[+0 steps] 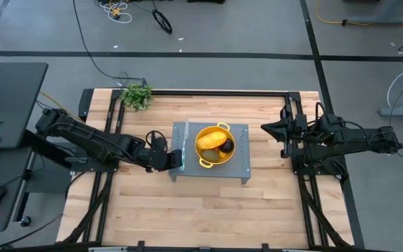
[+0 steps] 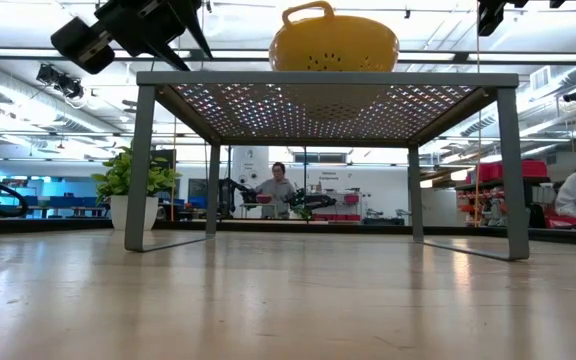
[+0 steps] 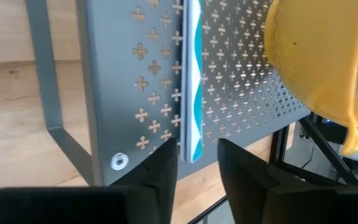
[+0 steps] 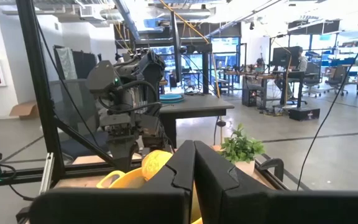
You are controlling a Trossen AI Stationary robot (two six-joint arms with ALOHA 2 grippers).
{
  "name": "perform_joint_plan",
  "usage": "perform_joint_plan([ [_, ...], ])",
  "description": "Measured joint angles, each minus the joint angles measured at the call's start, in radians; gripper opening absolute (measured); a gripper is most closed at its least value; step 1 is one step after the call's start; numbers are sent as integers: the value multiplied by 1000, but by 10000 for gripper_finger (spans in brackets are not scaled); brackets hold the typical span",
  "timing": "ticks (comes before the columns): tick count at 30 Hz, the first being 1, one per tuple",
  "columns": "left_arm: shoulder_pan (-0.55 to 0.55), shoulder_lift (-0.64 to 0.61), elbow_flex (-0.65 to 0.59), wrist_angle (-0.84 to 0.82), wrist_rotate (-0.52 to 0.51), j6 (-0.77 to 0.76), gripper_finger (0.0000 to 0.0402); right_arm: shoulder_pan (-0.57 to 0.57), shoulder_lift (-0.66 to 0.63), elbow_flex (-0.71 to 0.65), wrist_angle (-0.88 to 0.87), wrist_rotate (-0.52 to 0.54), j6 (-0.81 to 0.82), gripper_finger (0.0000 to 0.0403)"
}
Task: Pick & Place Fruit
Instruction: Put the knife on the shelf to the left of the strainer bowl, then return to Home Position
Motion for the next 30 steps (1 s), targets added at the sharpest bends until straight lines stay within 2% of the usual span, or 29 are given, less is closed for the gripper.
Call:
perform_joint_plan([
  [7, 0, 0, 0, 5, 0, 4, 167, 0, 0, 0, 0, 0, 0, 15],
  [13, 0, 0, 0, 5, -4, 34, 187, 0, 0, 0, 0, 0, 0, 15],
  [18, 0, -28, 0, 9, -26, 99, 185, 0, 0, 0, 0, 0, 0, 15],
  [24, 1, -86, 0, 11, -149, 172, 173, 0, 0, 0, 1, 0, 0, 15],
  [30, 15, -120, 0, 25, -176, 336, 163, 0, 0, 0, 1, 0, 0, 15],
])
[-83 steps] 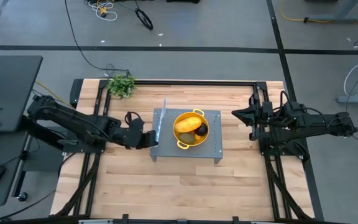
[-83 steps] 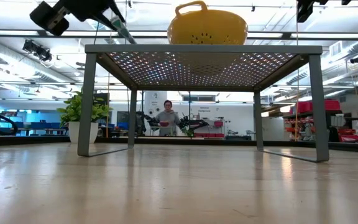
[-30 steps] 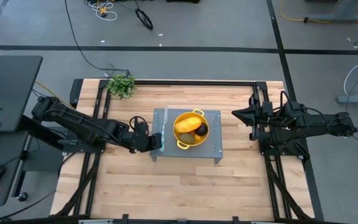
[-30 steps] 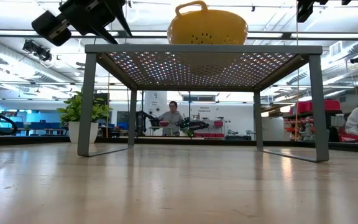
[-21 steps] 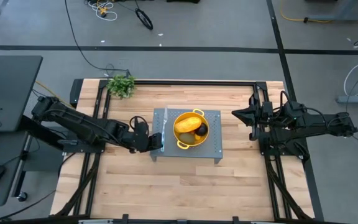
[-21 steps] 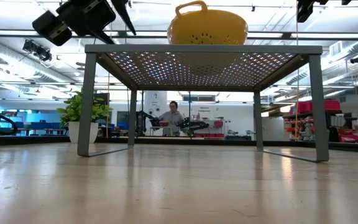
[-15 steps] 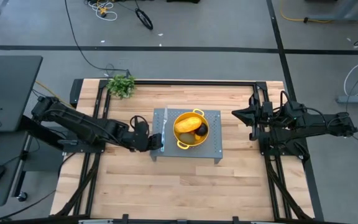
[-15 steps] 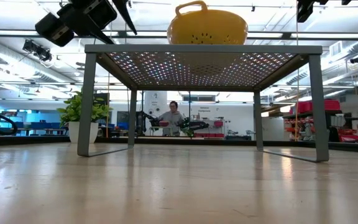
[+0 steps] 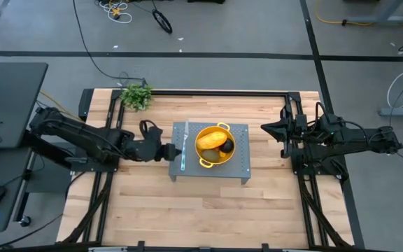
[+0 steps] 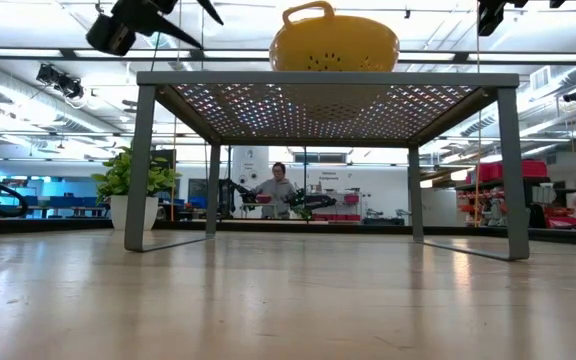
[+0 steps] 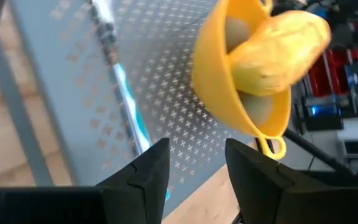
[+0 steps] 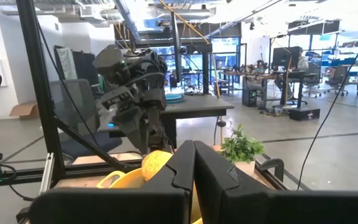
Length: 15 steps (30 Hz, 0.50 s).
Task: Pick & Place Fruit
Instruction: Return to Home Position
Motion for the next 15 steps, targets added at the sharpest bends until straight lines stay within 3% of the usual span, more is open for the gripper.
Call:
perform_joint_plan([
  [8, 34, 0, 0, 154, 44, 346, 151, 0, 0, 0, 0, 0, 0, 15],
  [15, 103, -36, 0, 286, 113, 613, 100, 0, 0, 0, -1, 0, 0, 15],
])
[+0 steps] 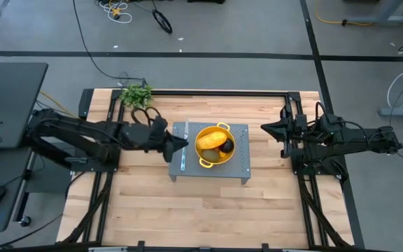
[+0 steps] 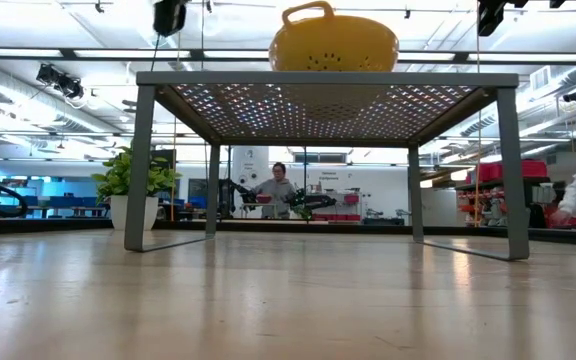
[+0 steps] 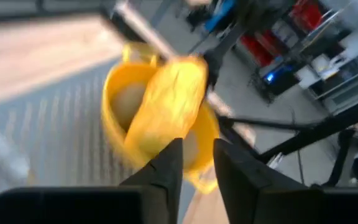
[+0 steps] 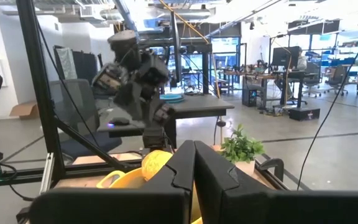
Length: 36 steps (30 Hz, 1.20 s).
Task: Pick & Place Fruit
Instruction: Return to Home Position
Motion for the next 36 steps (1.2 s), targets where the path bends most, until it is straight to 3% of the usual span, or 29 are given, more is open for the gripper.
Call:
perform_joint_plan([
  [12, 94, -90, 0, 42, -3, 303, 9, 0, 5, 0, 0, 0, 0, 15],
  [24, 122, -165, 0, 36, 8, 443, 6, 0, 10, 0, -2, 0, 0, 15],
  [36, 122, -225, 0, 32, 30, 454, 7, 0, 11, 0, -2, 0, 0, 15],
])
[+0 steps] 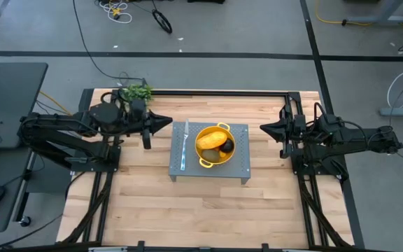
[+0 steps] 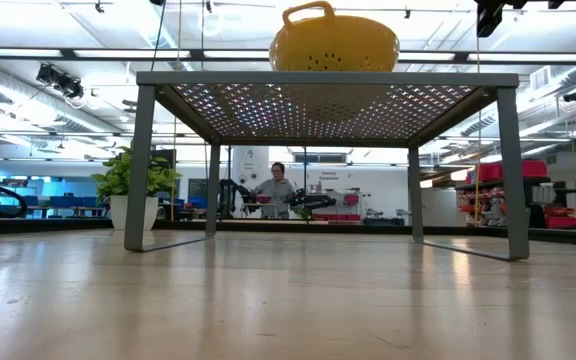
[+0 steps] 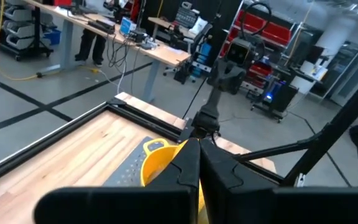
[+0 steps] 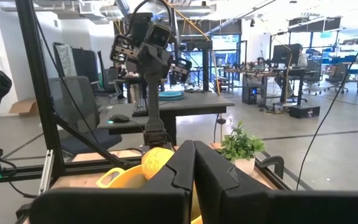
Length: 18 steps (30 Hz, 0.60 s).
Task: Pick & Place Fruit
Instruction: Return to Home Position
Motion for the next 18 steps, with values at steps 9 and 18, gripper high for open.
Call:
perform_joint_plan([
  [9, 0, 1, 0, -8, -1, 106, 3, 0, 0, 0, 0, 0, 0, 15],
  [18, 24, 1, 0, -105, -10, 228, 3, 0, 0, 0, 0, 0, 0, 15],
])
